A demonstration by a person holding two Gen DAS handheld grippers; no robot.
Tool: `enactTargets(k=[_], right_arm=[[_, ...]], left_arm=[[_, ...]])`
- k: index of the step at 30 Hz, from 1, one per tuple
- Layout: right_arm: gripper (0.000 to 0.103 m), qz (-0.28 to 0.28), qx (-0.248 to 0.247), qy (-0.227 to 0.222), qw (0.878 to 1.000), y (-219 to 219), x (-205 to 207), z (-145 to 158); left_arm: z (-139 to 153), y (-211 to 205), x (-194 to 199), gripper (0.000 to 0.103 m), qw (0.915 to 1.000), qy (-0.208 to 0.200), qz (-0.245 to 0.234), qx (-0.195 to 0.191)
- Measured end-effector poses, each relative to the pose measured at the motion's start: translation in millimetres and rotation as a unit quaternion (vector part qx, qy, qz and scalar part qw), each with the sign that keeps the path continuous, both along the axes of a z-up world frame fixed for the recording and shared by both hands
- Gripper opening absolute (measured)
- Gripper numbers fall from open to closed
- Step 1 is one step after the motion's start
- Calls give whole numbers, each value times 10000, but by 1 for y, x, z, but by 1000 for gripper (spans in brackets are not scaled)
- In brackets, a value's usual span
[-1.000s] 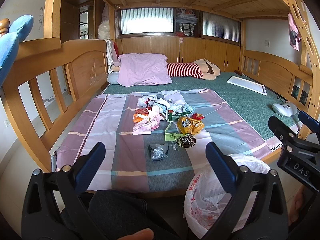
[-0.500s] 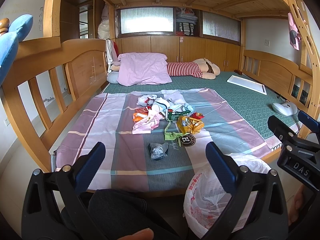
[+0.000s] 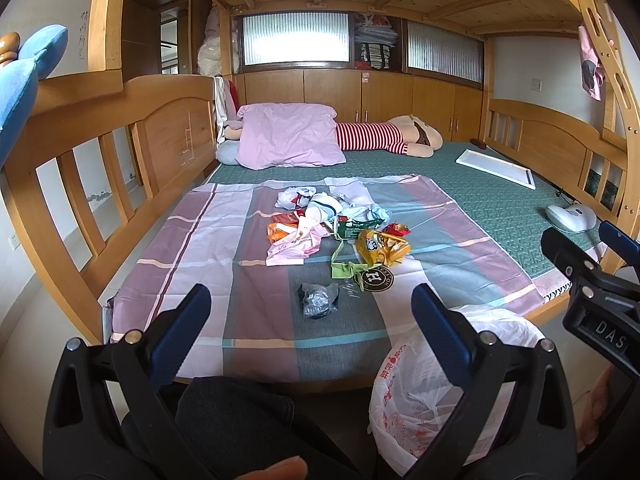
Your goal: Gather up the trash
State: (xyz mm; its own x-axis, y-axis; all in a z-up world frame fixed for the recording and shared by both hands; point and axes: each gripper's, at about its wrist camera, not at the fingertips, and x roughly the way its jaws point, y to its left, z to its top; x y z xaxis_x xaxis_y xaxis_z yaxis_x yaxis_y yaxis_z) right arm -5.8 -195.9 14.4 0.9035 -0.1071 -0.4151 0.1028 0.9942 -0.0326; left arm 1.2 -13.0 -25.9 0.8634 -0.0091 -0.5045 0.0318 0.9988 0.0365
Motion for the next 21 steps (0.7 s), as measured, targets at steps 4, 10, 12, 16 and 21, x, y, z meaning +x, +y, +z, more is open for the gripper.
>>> enactTargets(k=[4, 10, 12, 16, 21], right_arm=[[100, -111, -157, 47, 9998, 3, 2, 0], [100, -112, -194, 57, 9997, 2, 4, 1], [100, -162, -216, 19, 9996, 1, 5, 2], [100, -167, -290, 16, 9994, 1, 11, 4], [100, -192, -373, 34, 9991, -2, 14, 3]], left_arm=[[-2, 2, 5, 100, 9999, 103, 45, -2], [-3, 6, 10, 100, 9999, 155, 73, -8], [-3, 7, 12, 100, 9998, 178, 69, -21], [-5, 18, 19, 100, 9997, 185, 140, -43], [-2, 61, 21, 100, 9976, -369, 211, -546]])
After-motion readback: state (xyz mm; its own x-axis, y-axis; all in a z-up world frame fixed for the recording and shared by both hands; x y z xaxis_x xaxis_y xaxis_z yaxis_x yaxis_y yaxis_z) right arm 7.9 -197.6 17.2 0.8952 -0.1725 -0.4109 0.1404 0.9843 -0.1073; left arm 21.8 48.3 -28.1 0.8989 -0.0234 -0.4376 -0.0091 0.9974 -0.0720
